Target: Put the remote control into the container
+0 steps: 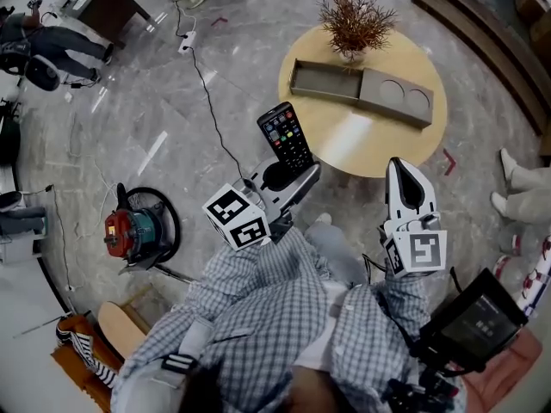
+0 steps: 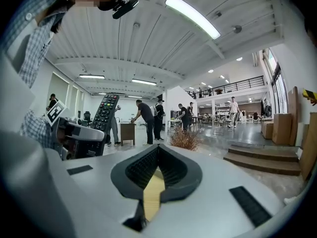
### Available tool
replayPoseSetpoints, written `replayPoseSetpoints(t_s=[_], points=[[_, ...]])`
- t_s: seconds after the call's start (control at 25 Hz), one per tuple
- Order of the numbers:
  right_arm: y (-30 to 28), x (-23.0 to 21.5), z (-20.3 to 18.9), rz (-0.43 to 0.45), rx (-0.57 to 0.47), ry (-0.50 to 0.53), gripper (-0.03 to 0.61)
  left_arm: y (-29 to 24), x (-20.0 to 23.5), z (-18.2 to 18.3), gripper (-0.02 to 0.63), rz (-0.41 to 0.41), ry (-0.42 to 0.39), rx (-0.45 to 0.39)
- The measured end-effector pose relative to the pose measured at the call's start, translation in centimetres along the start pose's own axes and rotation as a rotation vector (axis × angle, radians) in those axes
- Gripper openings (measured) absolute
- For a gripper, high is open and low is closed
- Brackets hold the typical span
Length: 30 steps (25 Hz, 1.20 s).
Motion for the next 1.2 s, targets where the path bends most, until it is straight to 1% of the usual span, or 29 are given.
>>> replayPoseSetpoints(t_s=[0.16,0.32,0.48,0.84,1.08,1.2], points=[[-0.5,-1.0,-0.4,0.006,0.005,-0.030,0.006,-0.6,0.1,0.3,0.112,0.023,-0.014,0.006],[-1.2,-1.1,-1.1,0.040,0.014,-0.020,0.006,-0.6,0.8,0.2,0.112,0.047,-0.004,0.007],[-2.4,-1.3,-1.3,0.044,0.024,-0.012,0.006,-1.1,2.2,0.1,0.112,0.056,0.011,0.009],[-6.2,-3.4,0.2,-0.006,0.030,0.004,0.006,-4.9,6.4,1.6,0.112,0.005,0.032,0.021],[-10.9,-4.2,1.2,-0.019,0.041,0.001,0.006,-7.1,10.3,3.3,0.112,-0.034,0.040,0.026],[-12.9,-4.0,1.5,-0.025,0.048,-0.005,0.006,-7.4,12.0,3.7,0.112,-0.042,0.062,0.034]])
Point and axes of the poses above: the fingertips, and each gripper's own axes: y backward along the fingers, x to its left, z out of its top, the point moved 6 cm from there along y, backward along the fingers, and after that the axes turned 4 degrees about -y, right-handed, at the moved point
